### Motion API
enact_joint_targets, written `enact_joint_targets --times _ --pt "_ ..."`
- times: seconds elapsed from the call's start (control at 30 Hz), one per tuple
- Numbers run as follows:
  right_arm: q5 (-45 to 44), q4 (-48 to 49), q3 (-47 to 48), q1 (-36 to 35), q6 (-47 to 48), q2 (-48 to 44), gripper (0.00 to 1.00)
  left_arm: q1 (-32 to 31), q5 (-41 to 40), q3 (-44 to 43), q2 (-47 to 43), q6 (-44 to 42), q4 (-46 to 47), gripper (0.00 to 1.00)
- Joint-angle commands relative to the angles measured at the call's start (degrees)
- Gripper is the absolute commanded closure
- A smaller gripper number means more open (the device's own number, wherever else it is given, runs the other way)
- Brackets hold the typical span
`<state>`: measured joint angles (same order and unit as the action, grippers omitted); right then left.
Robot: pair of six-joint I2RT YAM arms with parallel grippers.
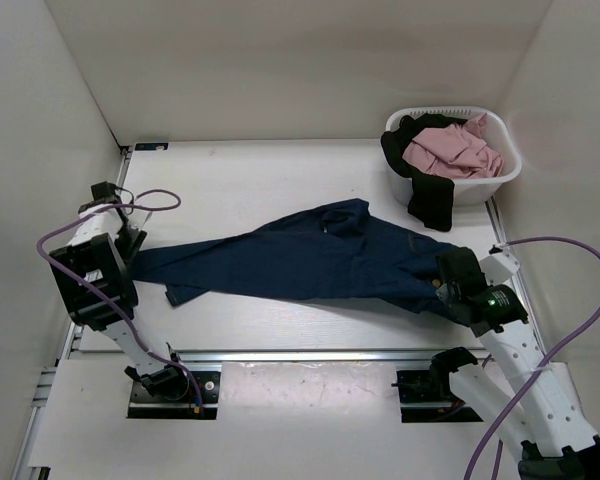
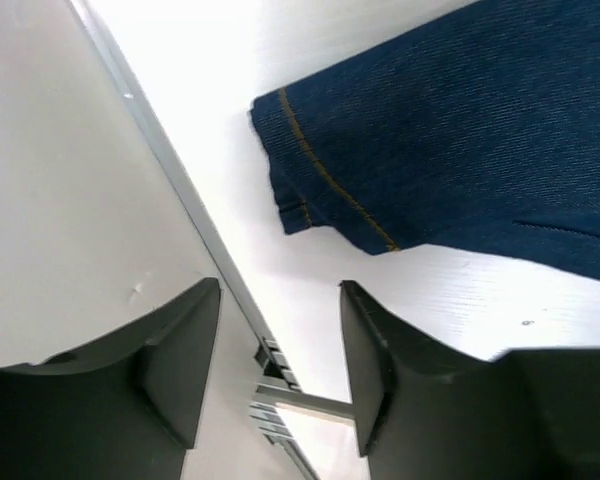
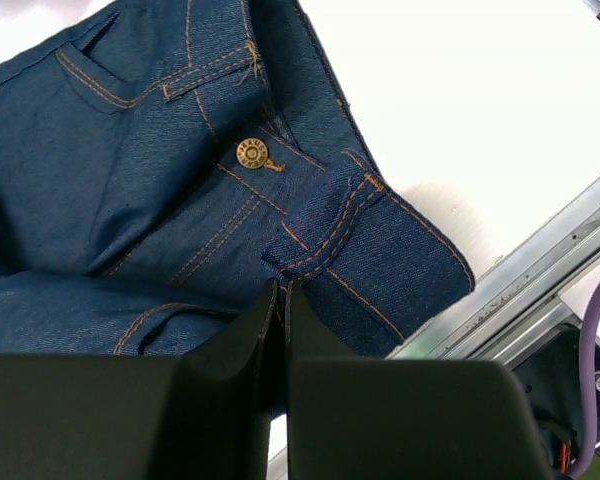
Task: Fold and stack the trousers
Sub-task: Flatten the trousers out
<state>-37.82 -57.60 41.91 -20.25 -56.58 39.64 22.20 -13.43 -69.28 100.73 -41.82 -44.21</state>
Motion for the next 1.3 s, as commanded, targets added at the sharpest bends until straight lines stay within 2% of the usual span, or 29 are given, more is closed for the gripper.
enact_joint_targets --times 0.0,0.2,0.37,0.6,0.8,0.97,1.13,1.27 --pt "-2.7 -1.9 1.8 0.2 -1.4 -0.9 1.00 -1.5 2.6 1.4 -2.0 -1.7 -1.1 0.37" --pt "-2.1 -1.9 1.8 0.2 -1.4 -0.4 1.00 -2.1 6.9 -0.4 2.3 1.1 -1.6 0.40" --pt "-2.1 -1.9 1.8 0.2 -1.4 -0.4 1.00 -3.7 6.9 0.6 2.8 1.7 -1.6 0.44" --pt "-2.1 -1.9 1.8 0.2 -1.4 -0.4 1.00 -3.7 3.2 0.1 5.3 2.9 0.1 0.63" --pt "-2.1 -2.4 1.8 0.2 -1.4 -0.9 1.00 -3.7 0.9 0.1 6.4 3.4 1.3 0.86" --pt "-2.1 -3.0 1.8 0.2 -1.4 -1.4 1.00 -3.7 0.9 -0.1 6.4 4.1 1.9 0.86" --pt "-0.9 -3.5 1.8 0.2 0.9 -2.6 1.00 -3.1 3.4 -3.9 1.8 6.1 1.9 0.86" --pt "-0.3 -10.1 2.9 0.2 0.9 -4.8 1.00 -1.9 4.6 -8.8 1.2 8.5 -0.3 0.86"
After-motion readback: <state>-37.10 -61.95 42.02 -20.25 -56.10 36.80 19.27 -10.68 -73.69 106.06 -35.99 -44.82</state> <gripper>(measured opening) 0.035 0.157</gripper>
